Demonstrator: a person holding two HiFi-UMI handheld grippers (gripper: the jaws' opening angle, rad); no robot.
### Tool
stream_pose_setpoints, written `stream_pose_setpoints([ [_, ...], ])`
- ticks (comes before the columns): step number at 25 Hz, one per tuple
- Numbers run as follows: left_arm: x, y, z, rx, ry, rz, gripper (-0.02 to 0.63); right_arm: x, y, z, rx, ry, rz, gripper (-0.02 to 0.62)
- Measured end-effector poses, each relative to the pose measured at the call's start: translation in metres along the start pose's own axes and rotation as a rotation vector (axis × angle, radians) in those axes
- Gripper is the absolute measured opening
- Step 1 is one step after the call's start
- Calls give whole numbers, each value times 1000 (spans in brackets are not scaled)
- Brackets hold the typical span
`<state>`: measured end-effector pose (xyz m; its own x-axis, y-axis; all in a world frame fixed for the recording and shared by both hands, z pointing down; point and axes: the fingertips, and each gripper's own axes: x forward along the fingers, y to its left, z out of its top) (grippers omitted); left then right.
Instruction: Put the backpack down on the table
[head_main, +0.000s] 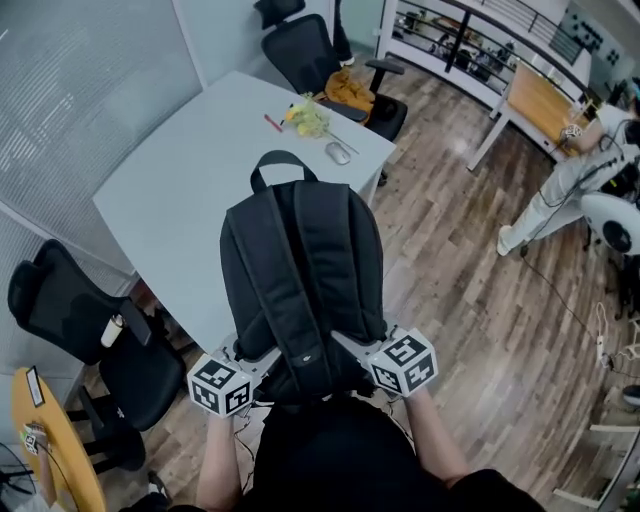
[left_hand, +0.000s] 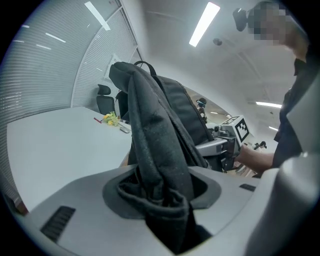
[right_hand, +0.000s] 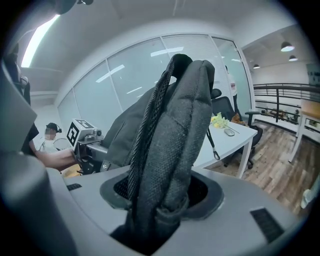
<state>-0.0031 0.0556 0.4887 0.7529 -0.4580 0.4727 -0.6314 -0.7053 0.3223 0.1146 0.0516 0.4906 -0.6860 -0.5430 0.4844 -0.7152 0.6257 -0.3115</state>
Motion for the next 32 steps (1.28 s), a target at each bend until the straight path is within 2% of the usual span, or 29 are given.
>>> stream_pose_setpoints([
  [9,12,76,52,81,9,-104,184,54,-20,56,56,-43,-98,225],
  [19,6,145,69,133,70,-135,184,117,-21,79,155,-51,-116,222],
  [32,13,200,84,80,89,-120,186,167,-39,103,198,-10,-100,219],
])
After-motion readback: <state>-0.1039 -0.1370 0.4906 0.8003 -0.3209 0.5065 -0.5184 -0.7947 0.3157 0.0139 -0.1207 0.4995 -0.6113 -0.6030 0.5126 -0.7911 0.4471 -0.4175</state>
